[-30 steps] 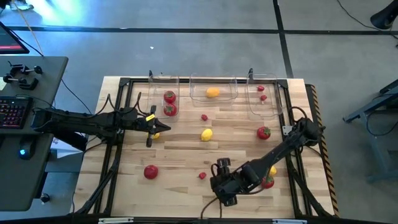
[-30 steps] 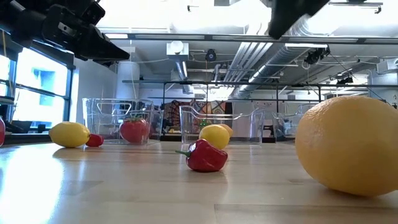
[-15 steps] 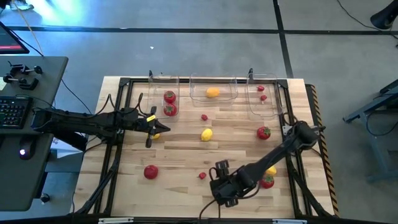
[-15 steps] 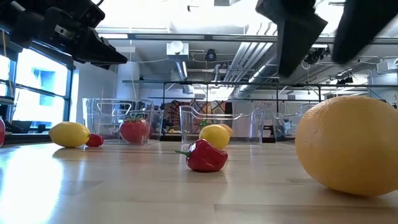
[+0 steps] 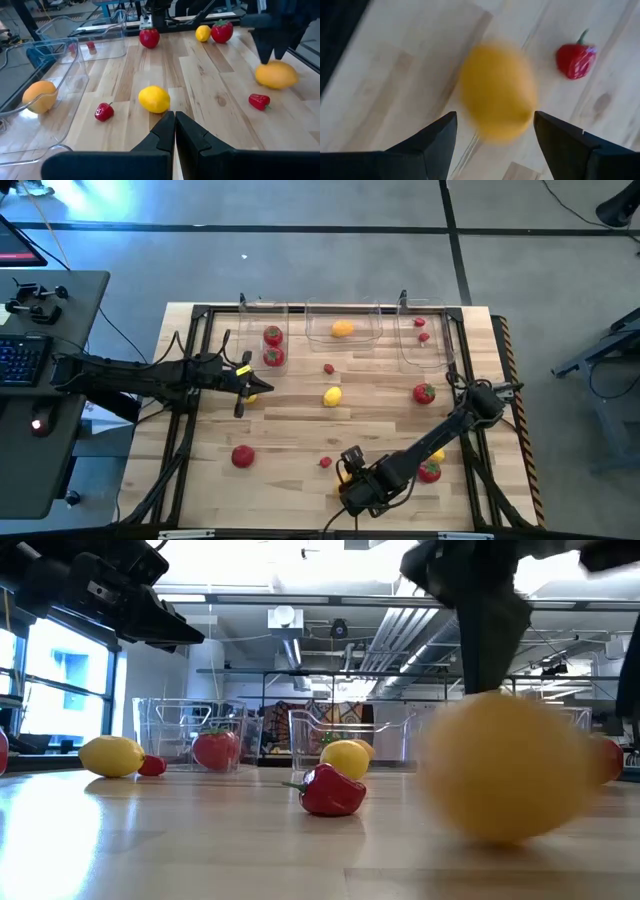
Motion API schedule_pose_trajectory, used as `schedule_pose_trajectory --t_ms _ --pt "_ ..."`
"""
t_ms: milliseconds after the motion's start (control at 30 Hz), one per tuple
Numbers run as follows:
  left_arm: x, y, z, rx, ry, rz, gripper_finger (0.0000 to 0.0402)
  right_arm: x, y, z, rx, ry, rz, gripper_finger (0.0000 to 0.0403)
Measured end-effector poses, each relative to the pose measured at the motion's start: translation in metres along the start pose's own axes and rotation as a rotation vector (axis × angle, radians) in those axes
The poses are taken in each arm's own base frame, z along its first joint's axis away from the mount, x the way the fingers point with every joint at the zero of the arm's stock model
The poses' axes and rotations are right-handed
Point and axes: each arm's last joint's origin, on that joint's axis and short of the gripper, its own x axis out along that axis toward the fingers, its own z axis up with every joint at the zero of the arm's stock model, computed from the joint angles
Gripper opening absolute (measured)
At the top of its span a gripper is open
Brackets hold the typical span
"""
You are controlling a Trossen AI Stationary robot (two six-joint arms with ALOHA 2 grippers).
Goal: Sort produce into baskets
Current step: Put the yellow lemon into the center transparent bin
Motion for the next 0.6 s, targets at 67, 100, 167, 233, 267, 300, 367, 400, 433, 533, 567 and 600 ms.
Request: schedule_pose_trajectory --t_ms 67,100,167,233,267,300,367,400,433,533,567,600 --pt "0.0 0.0 0.0 -0.001 0.003 0.0 0.0 0.002 0.0 0.0 0.01 0.004 0.01 0.0257" --pt "0.0 0.0 0.0 -0.001 0.004 0.0 0.0 0.002 0.0 0.0 0.019 0.001 0.012 0.0257" --pt "0.0 0.0 -0.001 -0.004 0.006 -0.001 0.0 0.003 0.0 0.002 0.052 -0.011 0.014 0.0257" --pt "0.0 0.0 -0.001 -0.009 0.009 -0.002 0.0 0.005 0.0 0.002 0.099 -0.005 0.0 0.0257" --pt "0.0 0.0 -0.001 -0.009 0.009 -0.002 0.0 0.006 -0.001 0.002 0.133 -0.008 -0.008 0.0257" --pt "0.0 0.0 -0.001 -0.009 0.009 -0.002 0.0 0.006 -0.003 0.002 0.169 -0.012 -0.016 0.0257" --pt "0.0 0.0 -0.001 -0.009 0.009 -0.002 0.0 0.005 -0.009 0.004 0.255 -0.013 -0.037 0.0257" --pt "0.0 0.0 -0.001 -0.013 0.009 -0.002 0.0 0.004 -0.012 0.005 0.297 -0.02 -0.043 0.0257" --pt "0.0 0.0 -0.001 -0.017 0.009 -0.002 0.0 0.004 -0.015 0.006 0.34 -0.026 -0.047 0.0257" --pt "0.0 0.0 -0.001 -0.025 0.008 -0.001 0.0 0.002 -0.023 0.009 0.417 -0.042 -0.055 0.0257" --pt "0.0 0.0 -0.001 -0.026 0.008 -0.001 0.0 0.002 -0.024 0.009 0.431 -0.047 -0.056 0.0257" --pt "0.0 0.0 -0.001 -0.027 0.007 -0.001 0.0 0.002 -0.026 0.01 0.444 -0.053 -0.06 0.0257"
